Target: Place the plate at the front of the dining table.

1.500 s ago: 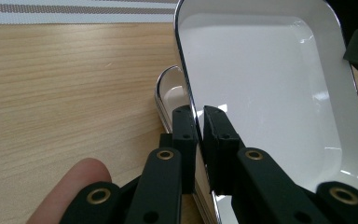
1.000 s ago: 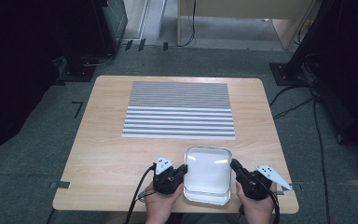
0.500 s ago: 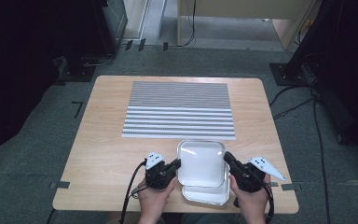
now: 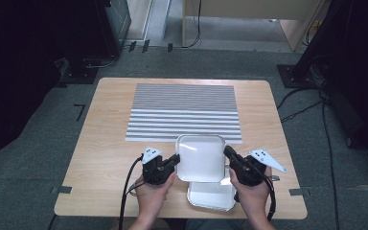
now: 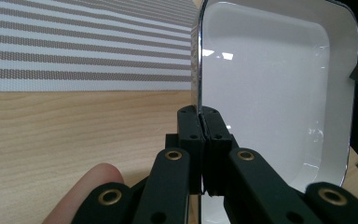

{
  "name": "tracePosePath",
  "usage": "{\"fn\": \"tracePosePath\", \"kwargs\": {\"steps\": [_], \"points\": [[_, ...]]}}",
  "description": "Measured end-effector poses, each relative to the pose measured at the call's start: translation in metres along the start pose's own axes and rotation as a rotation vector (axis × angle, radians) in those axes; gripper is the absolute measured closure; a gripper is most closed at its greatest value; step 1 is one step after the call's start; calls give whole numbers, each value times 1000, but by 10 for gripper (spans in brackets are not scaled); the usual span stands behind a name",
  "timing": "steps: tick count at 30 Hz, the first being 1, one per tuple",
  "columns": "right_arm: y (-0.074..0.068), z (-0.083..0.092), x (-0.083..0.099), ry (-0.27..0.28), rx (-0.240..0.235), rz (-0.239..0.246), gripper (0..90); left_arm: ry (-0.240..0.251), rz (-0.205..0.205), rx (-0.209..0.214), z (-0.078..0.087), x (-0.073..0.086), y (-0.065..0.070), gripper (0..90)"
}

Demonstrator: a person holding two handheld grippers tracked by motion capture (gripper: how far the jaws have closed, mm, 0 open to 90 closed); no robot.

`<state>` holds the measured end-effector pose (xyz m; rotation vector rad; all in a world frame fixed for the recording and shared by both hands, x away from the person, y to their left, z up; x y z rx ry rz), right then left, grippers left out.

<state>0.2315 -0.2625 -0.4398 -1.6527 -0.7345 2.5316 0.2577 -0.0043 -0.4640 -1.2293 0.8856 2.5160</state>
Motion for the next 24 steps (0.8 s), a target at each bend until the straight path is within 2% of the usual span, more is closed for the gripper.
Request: {"fn": "tracePosePath", "kwargs": {"steps": [5, 12, 18, 24], "points": [[-8, -12, -8, 0, -5, 21, 896, 8, 14, -11, 0, -8, -10, 897], [-14, -34, -12, -7, -13, 14, 896, 14, 19, -37, -2, -19, -23, 898], [-18, -52, -19, -15, -16, 20, 896, 20, 25, -51, -9, -30, -36, 898], [-20, -71, -29, -29, -19, 26, 895, 19, 52, -55, -16, -40, -48, 900]]}}
Point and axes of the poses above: each handheld gripper's, and its own axes: z roughly backward along the jaws, x roughly out of its underside, y roughly to its right, the point moved 2 cm from there along -z, roughly forward along the jaws, and after that the axes turned 1 degree about y, right-handed, at the moved point
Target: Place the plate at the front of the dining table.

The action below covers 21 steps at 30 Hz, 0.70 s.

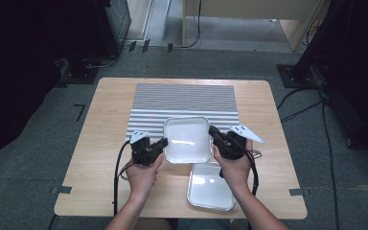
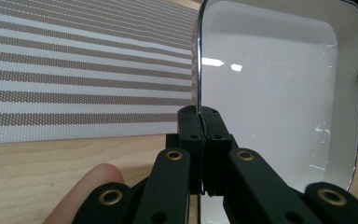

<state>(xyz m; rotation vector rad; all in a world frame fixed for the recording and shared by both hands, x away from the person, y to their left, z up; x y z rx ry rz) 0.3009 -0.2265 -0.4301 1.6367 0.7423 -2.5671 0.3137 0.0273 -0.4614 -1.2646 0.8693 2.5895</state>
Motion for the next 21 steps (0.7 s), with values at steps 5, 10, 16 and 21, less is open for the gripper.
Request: {"fn": "tracePosePath", "kwargs": {"steps": [5, 10, 16, 21], "points": [[1, -16, -5, -18, -7, -19, 896, -13, 13, -7, -7, -9, -9, 900], [2, -29, -11, -37, -5, -32, 895, -21, 24, -17, -17, -17, -17, 900], [7, -48, -17, -55, 3, -46, 896, -34, 18, -35, -29, -29, -23, 900], [11, -62, -21, -55, 9, -55, 896, -45, 12, -48, -39, -38, -27, 900]]}}
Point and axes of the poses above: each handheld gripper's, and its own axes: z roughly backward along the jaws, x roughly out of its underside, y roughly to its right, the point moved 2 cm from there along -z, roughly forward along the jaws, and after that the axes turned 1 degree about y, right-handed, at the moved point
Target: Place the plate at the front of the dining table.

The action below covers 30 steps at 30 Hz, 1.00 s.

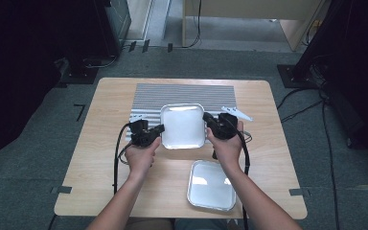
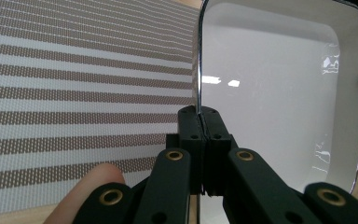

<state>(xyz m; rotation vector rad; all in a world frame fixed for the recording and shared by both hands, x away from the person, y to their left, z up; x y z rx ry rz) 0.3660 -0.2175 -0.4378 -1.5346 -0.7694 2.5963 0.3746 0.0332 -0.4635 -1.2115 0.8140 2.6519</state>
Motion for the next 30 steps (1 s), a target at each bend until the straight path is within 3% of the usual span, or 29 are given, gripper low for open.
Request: {"fn": "tracePosePath", "kwargs": {"steps": [18, 30], "points": [[7, -50, -22, -23, 26, 5, 895, -46, 14, -19, -36, -37, -23, 900], [13, -85, -31, -39, 82, 17, 896, -85, 42, -49, -63, -56, -35, 900]]}}
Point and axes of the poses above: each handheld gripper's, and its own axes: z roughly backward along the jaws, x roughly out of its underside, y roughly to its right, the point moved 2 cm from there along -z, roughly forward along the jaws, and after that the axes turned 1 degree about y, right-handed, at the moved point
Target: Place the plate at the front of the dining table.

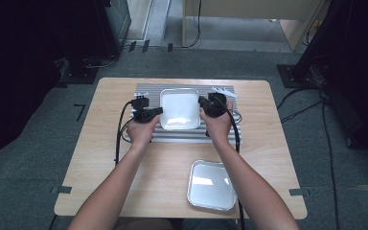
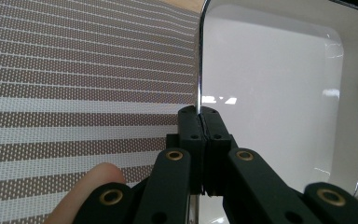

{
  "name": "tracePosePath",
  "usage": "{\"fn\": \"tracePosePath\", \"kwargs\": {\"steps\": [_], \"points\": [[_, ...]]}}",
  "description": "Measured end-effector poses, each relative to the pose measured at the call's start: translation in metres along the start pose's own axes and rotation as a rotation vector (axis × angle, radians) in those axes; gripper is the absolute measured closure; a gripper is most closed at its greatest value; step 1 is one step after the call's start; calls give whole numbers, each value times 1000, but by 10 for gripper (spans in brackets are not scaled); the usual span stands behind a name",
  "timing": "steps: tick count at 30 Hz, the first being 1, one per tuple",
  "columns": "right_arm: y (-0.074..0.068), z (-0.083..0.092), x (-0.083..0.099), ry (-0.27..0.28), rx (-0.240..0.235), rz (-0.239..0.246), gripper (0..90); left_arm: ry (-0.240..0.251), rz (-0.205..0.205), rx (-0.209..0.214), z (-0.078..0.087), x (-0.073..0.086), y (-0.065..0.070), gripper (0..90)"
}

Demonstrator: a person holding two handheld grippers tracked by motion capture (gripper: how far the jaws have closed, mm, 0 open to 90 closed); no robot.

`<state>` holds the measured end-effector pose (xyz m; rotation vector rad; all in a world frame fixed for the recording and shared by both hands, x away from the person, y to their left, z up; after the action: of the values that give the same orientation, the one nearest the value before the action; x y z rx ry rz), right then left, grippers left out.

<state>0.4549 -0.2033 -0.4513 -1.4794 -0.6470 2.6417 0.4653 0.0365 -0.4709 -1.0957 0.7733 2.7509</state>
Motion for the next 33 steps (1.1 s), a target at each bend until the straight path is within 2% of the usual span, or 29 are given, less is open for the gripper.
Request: {"fn": "tracePosePath", "kwargs": {"steps": [4, 6, 8, 12, 14, 19, 24, 27, 33], "points": [[4, -14, 0, -5, 5, -1, 895, -26, 24, -8, -12, -2, -5, 900], [8, -21, 2, -17, 14, -6, 895, -28, 26, -19, -17, -3, -7, 900], [11, -28, 4, -25, 20, -15, 894, -55, 9, -36, -25, -3, -7, 900], [17, -43, 10, -57, 74, -5, 895, -87, 19, -56, -38, -5, -10, 900], [18, -49, 11, -68, 81, -18, 895, -104, 47, -53, -43, -7, -14, 900], [19, -61, 12, -75, 102, -29, 894, -113, 50, -65, -48, -12, -17, 900], [22, -69, 15, -90, 99, -53, 889, -127, 61, -71, -54, -16, -22, 899], [24, -73, 17, -95, 104, -76, 888, -129, 73, -67, -57, -15, -24, 897], [24, -77, 21, -115, 126, -83, 886, -137, 86, -84, -60, -15, -24, 898]]}}
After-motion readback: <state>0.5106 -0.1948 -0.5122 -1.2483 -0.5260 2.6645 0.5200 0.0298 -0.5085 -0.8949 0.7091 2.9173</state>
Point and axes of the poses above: each handheld gripper's, and its own axes: z roughly backward along the jaws, x roughly out of its underside, y roughly to its right, the point moved 2 cm from there along -z, roughly forward along the jaws, and after that the axes turned 1 degree about y, right-handed, at the moved point
